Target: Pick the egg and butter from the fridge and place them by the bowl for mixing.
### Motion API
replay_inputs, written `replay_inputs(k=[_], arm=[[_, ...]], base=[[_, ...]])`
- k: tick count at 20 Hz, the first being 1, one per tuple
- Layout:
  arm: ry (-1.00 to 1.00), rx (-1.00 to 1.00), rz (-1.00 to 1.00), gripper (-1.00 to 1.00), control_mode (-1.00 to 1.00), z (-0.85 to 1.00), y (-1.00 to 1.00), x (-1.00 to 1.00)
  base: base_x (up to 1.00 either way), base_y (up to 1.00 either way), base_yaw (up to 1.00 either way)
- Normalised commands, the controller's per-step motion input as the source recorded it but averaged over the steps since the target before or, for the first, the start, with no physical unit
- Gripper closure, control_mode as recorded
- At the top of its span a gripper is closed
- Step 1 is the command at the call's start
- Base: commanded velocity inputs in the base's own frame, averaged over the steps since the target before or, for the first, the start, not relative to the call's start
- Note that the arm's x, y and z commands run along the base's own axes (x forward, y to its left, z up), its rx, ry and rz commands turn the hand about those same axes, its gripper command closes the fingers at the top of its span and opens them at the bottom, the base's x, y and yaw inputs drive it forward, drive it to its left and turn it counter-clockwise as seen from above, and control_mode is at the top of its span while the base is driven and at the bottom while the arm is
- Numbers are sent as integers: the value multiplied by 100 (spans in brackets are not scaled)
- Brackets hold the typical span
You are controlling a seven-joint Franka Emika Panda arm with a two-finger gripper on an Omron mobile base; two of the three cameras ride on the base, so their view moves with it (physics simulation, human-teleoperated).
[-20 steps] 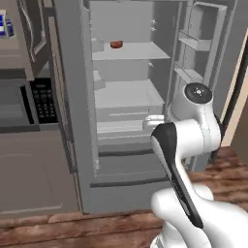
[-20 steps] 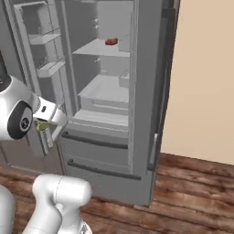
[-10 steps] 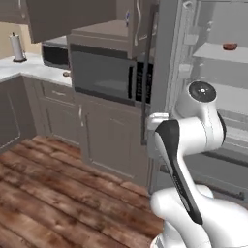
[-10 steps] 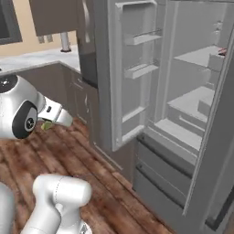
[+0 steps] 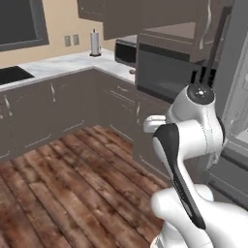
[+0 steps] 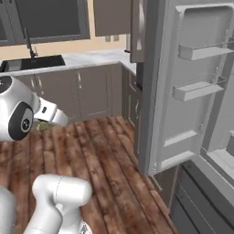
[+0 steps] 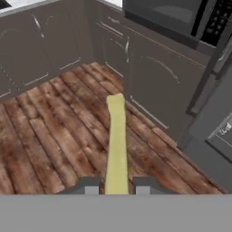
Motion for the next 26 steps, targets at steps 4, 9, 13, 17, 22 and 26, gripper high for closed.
replay_inputs(k=[4, 9, 13, 17, 22, 26], arm=[[0, 0, 0, 100, 100, 0, 0, 0], [0, 0, 0, 100, 100, 0, 0, 0], [0, 0, 0, 100, 100, 0, 0, 0], [0, 0, 0, 100, 100, 0, 0, 0], [0, 0, 0, 100, 100, 0, 0, 0], [0, 0, 0, 100, 100, 0, 0, 0]], base=[[92, 1, 5], [94, 8, 0], [91, 31, -1], [89, 36, -6], [91, 32, -10], [90, 32, -13]])
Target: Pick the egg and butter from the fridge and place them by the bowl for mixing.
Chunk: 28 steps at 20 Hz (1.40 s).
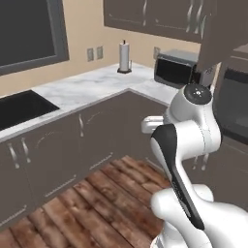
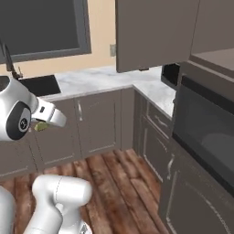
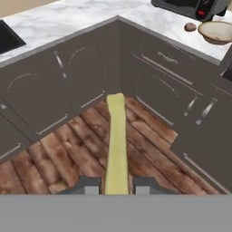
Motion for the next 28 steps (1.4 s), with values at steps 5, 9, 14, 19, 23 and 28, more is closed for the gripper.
replay_inputs(k=[5, 9, 14, 19, 23, 28], arm=[[0, 0, 0, 100, 100, 0, 0, 0], [0, 0, 0, 100, 100, 0, 0, 0], [0, 0, 0, 100, 100, 0, 0, 0], [0, 0, 0, 100, 100, 0, 0, 0], [0, 0, 0, 100, 100, 0, 0, 0], [0, 0, 0, 100, 100, 0, 0, 0]], base=[[83, 33, -25], [60, 36, -51], [54, 35, -59], [66, 37, -46], [63, 36, -49], [61, 35, -52]])
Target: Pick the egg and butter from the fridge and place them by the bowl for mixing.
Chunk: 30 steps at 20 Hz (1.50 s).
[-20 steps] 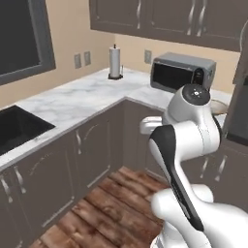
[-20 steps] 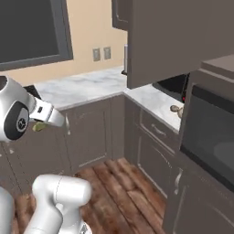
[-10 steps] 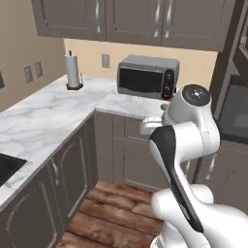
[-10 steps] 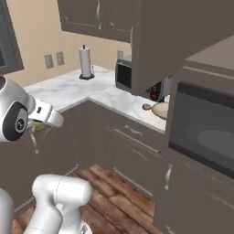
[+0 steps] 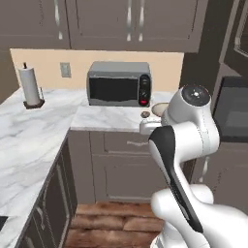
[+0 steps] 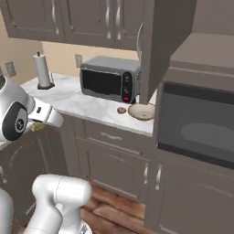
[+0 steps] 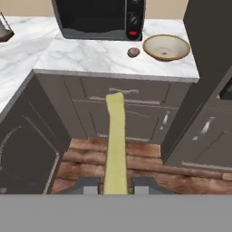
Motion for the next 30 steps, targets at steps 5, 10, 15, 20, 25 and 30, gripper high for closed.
replay_inputs(k=[5, 10, 15, 20, 25, 30], arm=[[0, 0, 0, 100, 100, 0, 0, 0], [0, 0, 0, 100, 100, 0, 0, 0], [0, 0, 0, 100, 100, 0, 0, 0], [0, 0, 0, 100, 100, 0, 0, 0], [0, 0, 0, 100, 100, 0, 0, 0], [0, 0, 0, 100, 100, 0, 0, 0]], base=[[63, 36, -50], [67, 49, -26], [64, 56, -2], [74, 23, -11], [55, 18, -20], [26, 14, -6]])
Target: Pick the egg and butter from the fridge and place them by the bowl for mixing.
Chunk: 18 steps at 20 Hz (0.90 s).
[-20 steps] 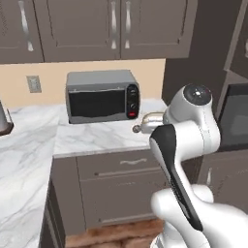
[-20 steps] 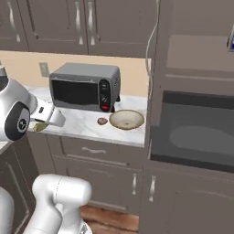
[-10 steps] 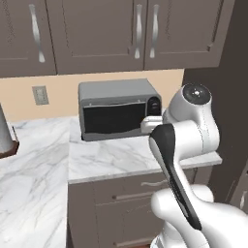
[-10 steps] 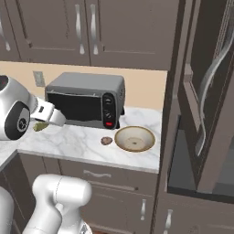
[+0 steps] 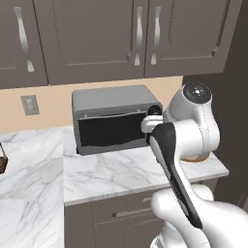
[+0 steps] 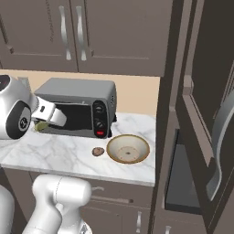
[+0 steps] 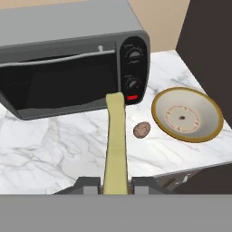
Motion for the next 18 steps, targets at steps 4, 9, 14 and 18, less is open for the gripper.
replay_inputs(k=[4, 9, 14, 18], arm=[[0, 0, 0, 100, 100, 0, 0, 0], [0, 0, 0, 100, 100, 0, 0, 0], [0, 0, 0, 100, 100, 0, 0, 0], [2, 0, 0, 100, -100, -8, -7, 1]], base=[[27, 9, -3], [8, 1, 0], [0, 0, 0], [0, 0, 0]])
